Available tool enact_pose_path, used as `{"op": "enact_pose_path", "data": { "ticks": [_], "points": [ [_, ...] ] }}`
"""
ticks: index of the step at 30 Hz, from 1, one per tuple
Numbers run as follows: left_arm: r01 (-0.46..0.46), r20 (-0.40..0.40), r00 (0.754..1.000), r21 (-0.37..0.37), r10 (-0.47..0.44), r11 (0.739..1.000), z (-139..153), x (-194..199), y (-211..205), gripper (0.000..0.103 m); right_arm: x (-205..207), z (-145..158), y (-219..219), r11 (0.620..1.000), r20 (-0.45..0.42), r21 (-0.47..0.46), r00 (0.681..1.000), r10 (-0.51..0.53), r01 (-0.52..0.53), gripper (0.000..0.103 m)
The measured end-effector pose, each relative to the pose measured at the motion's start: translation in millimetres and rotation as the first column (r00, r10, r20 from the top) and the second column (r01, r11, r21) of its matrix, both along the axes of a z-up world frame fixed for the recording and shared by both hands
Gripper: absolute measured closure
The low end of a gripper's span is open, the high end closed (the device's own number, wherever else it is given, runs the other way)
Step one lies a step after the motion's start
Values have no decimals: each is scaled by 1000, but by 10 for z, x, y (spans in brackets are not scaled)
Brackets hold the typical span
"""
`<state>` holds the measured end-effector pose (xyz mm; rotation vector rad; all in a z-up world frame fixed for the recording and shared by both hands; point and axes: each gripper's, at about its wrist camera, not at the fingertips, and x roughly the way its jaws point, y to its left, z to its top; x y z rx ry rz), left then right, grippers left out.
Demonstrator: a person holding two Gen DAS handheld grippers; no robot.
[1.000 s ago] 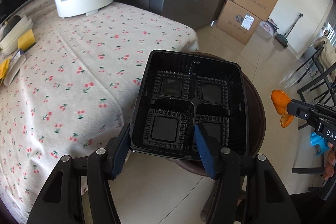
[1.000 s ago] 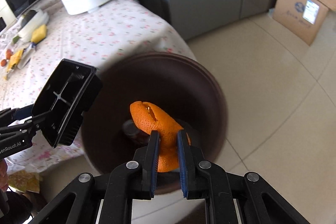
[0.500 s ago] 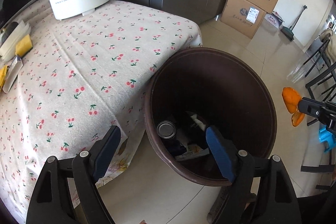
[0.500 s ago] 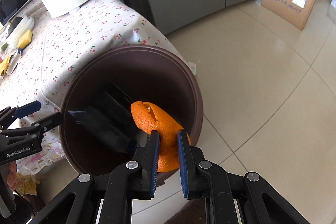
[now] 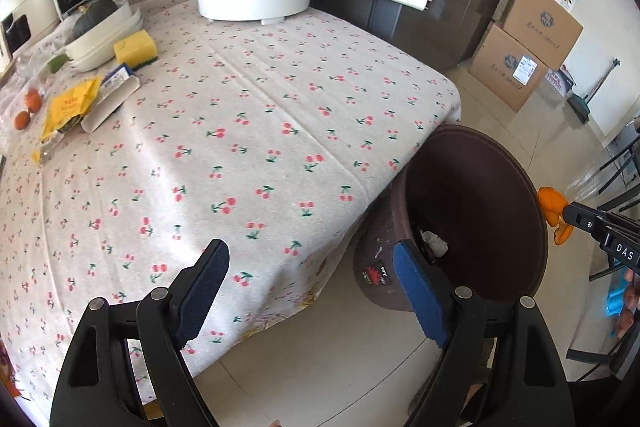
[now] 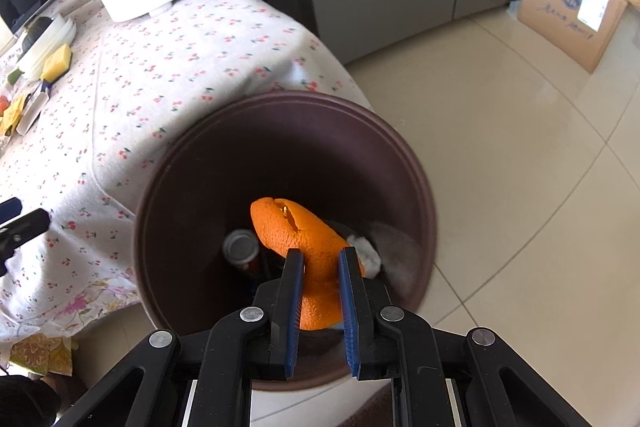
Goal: Collect trash
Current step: 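Carry the tray and peel over the bin and open both grippers, then move both tools back toward the yellow snack packet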
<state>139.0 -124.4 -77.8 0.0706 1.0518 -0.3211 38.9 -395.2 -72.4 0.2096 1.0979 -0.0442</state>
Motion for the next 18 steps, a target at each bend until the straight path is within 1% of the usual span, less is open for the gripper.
{"op": "enact_pose_path", "data": {
  "ticks": [9, 12, 13, 14, 15, 16, 17, 18],
  "points": [
    [-84, 11, 996, 3, 84, 996, 131, -13, 603, 17, 241, 54, 296, 998, 16, -49, 1000, 26, -25, 86],
    [-109, 15, 994, 1, 109, 994, 172, -34, 772, 17, 300, 54, 373, 999, 13, -48, 1000, 24, -23, 86],
    [-116, 17, 993, 1, 116, 993, 185, -40, 832, 17, 312, 56, 399, 999, 13, -45, 1000, 25, -24, 84],
    [-123, 19, 992, 2, 123, 992, 196, -47, 888, 17, 326, 63, 426, 999, 14, -45, 1000, 25, -25, 78],
    [-131, 22, 991, 3, 131, 991, 206, -62, 944, 17, 337, 74, 456, 999, 17, -44, 1000, 24, -23, 67],
    [-139, 23, 990, 4, 139, 990, 214, -69, 1004, 17, 344, 91, 484, 999, 23, -42, 999, 22, -21, 61],
    [-147, 23, 989, 4, 147, 989, 220, -77, 1068, 17, 352, 110, 522, 999, 32, -38, 999, 22, -21, 51],
    [-156, 23, 987, 4, 156, 988, 226, -86, 1137, 17, 361, 134, 557, 999, 41, -35, 999, 24, -23, 44]
  ]
}}
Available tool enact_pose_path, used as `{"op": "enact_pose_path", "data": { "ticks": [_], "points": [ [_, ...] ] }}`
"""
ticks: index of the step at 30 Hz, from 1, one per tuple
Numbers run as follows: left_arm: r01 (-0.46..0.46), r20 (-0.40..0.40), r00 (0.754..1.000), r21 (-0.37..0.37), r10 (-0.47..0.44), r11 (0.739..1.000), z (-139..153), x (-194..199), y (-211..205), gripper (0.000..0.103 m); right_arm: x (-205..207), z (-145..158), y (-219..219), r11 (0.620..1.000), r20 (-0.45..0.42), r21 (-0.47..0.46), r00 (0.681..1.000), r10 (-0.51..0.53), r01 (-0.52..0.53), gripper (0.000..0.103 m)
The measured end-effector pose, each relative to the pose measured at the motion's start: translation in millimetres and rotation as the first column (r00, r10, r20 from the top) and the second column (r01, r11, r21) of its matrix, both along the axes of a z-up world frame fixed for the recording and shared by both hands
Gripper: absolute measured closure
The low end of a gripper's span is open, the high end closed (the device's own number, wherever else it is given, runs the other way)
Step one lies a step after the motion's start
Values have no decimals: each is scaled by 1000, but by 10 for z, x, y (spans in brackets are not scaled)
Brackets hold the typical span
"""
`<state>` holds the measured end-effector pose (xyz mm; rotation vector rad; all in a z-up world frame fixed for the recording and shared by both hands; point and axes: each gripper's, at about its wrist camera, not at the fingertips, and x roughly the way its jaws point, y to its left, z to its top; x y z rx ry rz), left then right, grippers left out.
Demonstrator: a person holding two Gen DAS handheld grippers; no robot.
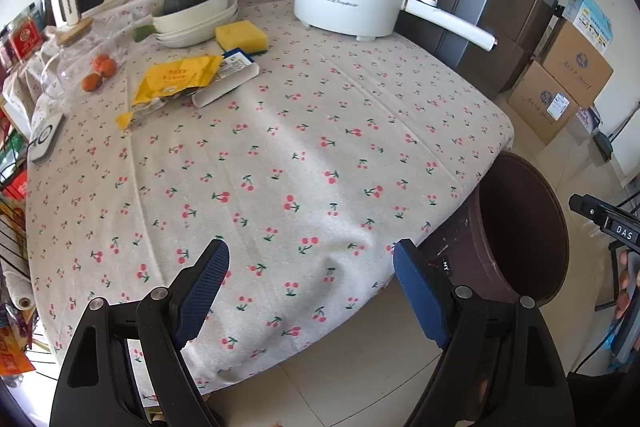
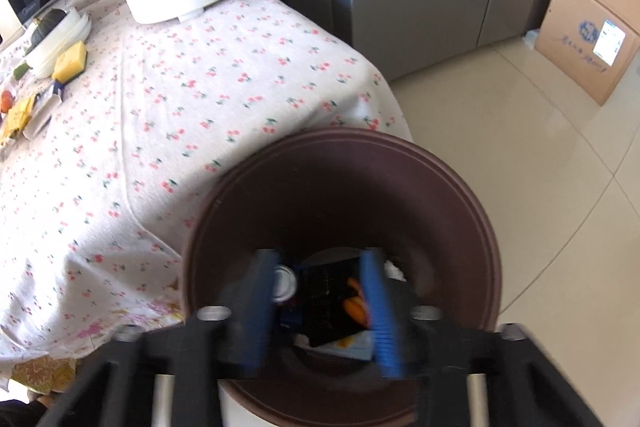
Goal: Collect trash
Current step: 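Move both tools back toward the yellow snack packet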
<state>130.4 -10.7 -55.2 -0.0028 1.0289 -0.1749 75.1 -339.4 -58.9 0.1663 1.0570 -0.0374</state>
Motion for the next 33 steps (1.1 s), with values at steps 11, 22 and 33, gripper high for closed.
{"op": "enact_pose_path", "data": {
  "ticks": [11, 22, 33],
  "points": [
    [-131, -3, 991, 3, 131, 991, 27, -94, 826, 17, 211, 153, 607, 997, 52, -3, 996, 73, -73, 22],
    [-303, 5, 953, 64, 303, 951, -26, -93, 1652, 0, 524, 166, 1459, 989, 74, -9, 986, 151, -150, 15],
    [-399, -30, 916, 51, 401, 916, -65, 76, 2156, 0, 1113, -35, 2385, 975, 47, 13, 974, 222, -222, 13]
  ]
}}
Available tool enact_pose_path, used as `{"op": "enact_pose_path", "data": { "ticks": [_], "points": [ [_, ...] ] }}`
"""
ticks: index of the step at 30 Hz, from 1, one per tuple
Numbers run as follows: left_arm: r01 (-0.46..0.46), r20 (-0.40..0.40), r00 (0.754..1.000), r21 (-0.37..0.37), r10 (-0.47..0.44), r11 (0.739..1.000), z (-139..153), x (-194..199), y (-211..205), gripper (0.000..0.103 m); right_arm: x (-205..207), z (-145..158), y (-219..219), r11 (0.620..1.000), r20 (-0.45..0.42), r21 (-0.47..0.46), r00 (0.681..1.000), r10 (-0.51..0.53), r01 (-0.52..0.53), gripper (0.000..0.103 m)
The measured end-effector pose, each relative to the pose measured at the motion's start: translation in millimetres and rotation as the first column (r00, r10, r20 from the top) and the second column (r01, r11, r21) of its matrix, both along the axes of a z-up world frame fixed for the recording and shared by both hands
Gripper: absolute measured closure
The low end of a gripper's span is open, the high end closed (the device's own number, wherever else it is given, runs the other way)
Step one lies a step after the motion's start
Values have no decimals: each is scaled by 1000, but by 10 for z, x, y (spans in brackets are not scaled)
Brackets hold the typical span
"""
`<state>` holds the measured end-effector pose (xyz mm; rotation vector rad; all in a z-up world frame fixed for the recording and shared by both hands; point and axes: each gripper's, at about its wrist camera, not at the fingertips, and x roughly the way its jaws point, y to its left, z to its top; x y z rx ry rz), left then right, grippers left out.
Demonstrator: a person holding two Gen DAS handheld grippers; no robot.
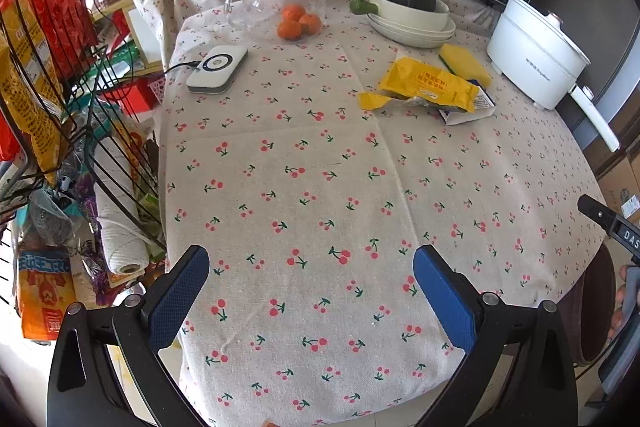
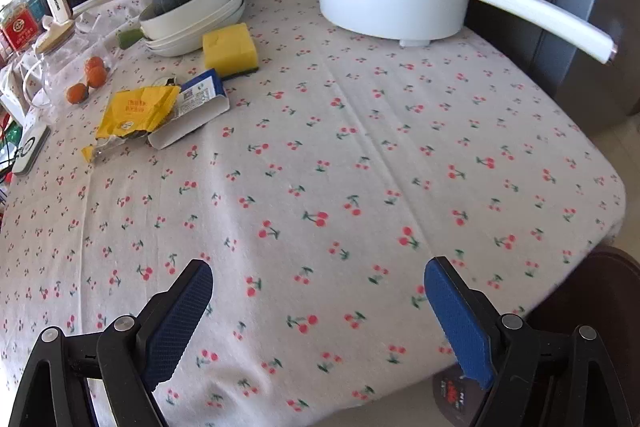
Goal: Collect trash
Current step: 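Move both tools back toward the yellow snack packet, then grasp the yellow snack packet with the right gripper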
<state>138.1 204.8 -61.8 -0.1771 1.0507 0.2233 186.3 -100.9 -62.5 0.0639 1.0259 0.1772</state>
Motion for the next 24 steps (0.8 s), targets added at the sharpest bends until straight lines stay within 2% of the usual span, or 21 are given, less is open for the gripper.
{"op": "enact_pose_path", "data": {
  "ticks": [5, 9, 11, 14, 17, 20, 24],
  "points": [
    [-14, -14, 1000, 16, 14, 1000, -71, 80, 167, 0, 365, -70, 398, 999, 1, -21, 999, 35, -35, 13],
    [-24, -19, 1000, 17, 24, 1000, -117, 112, 320, 0, 624, -82, 946, 975, 13, -63, 976, 216, -215, 13],
    [-22, -24, 999, 12, 22, 1000, -142, 112, 373, 0, 710, -82, 1224, 939, 19, -106, 944, 330, -327, 12],
    [-19, -32, 999, 11, 19, 1000, -178, 93, 439, 0, 809, -93, 1663, 846, 30, -251, 869, 493, -471, 10],
    [-20, -39, 999, 2, 20, 1000, -189, 89, 491, 0, 941, -167, 1961, 759, 6, -349, 809, 588, -549, 9],
    [-20, -37, 999, -1, 20, 1000, -183, 90, 512, 0, 1103, -295, 2184, 701, -34, -402, 775, 631, -589, 8],
    [-18, -38, 999, 5, 19, 1000, -172, 105, 509, 0, 1279, -498, 2357, 663, -89, -422, 756, 649, -618, 8]
  ]
}}
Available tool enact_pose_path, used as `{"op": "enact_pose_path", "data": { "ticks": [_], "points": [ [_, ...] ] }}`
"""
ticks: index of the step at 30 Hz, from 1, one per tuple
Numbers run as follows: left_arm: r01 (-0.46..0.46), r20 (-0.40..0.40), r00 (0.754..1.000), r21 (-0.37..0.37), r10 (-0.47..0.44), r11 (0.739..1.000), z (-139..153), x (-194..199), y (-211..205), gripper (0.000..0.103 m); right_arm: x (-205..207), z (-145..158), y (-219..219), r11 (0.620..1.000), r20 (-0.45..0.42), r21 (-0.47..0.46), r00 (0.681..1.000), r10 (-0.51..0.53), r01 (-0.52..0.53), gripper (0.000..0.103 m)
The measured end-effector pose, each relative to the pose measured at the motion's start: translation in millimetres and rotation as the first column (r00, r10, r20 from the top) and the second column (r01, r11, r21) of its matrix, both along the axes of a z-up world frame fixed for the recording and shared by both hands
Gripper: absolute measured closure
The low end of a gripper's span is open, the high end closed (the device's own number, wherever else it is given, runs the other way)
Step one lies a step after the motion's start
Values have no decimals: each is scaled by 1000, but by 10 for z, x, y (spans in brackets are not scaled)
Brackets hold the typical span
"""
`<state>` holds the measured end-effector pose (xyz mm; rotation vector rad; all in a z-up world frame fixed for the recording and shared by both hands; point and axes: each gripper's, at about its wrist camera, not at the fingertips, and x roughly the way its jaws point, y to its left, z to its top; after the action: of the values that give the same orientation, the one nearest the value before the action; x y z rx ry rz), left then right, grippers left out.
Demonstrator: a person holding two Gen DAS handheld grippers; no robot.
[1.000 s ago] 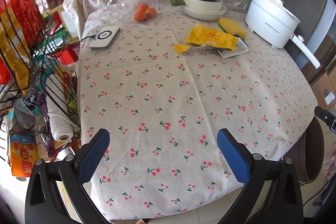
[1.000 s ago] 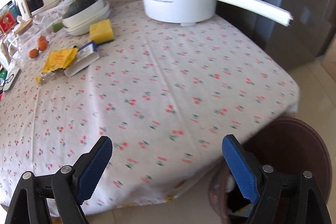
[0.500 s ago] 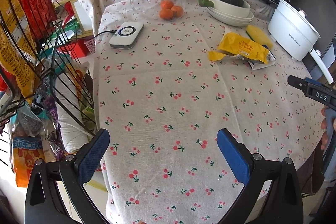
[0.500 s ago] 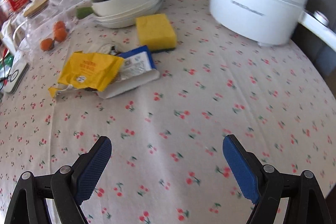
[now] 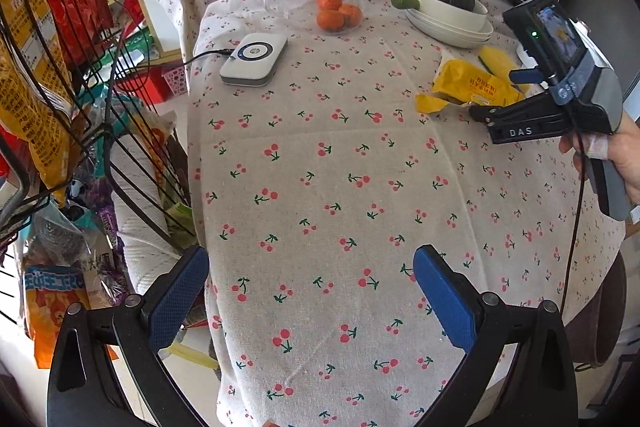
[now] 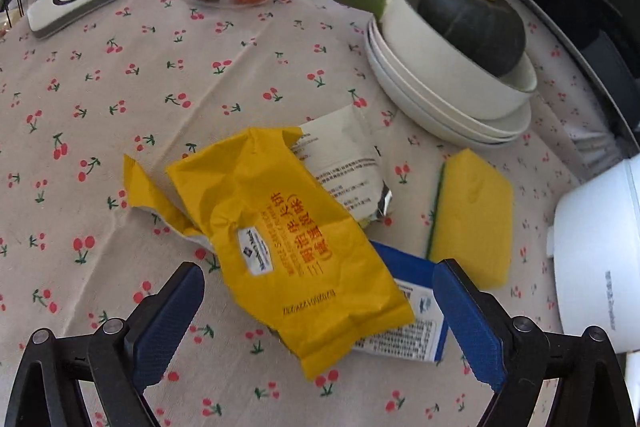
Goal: Collect trash
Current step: 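Grasp the yellow snack packet with the right gripper, then grasp the blue-and-white box with the left gripper while the right gripper lifts the packet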
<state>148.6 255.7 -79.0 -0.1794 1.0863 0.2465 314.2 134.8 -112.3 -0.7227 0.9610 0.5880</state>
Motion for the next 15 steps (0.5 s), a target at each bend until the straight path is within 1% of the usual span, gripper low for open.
{"op": "enact_pose_path", "data": {
  "ticks": [2, 4, 5, 7, 9, 11, 15],
  "points": [
    [2, -1, 1000, -1, -2, 1000, -2, 6, -7, 0, 41, -109, 55, 1000, -16, -19, 1000, 1, -2, 8],
    [6, -2, 1000, -1, -6, 1000, -5, 4, -13, 0, 39, -189, 104, 1000, -34, -24, 999, 10, -11, 12],
    [7, -3, 1000, 0, -7, 1000, -7, 4, -13, 0, 32, -215, 119, 1000, -41, -23, 999, 12, -13, 19],
    [6, -5, 1000, 3, -6, 1000, -9, 2, -13, 0, 11, -190, 122, 1000, -39, 10, 999, 3, -3, 28],
    [3, -6, 1000, 4, -3, 1000, -9, -3, -11, 0, -34, -161, 113, 1000, -33, 12, 999, 3, -3, 40],
    [1, -5, 1000, 1, -1, 1000, -2, -6, -8, 0, -76, -117, 95, 1000, -48, 24, 999, 6, -5, 49],
    [-4, -4, 1000, -4, 4, 1000, 9, -24, -13, 0, -224, 6, -43, 994, -93, 104, 996, -10, 20, 54]
  ]
}}
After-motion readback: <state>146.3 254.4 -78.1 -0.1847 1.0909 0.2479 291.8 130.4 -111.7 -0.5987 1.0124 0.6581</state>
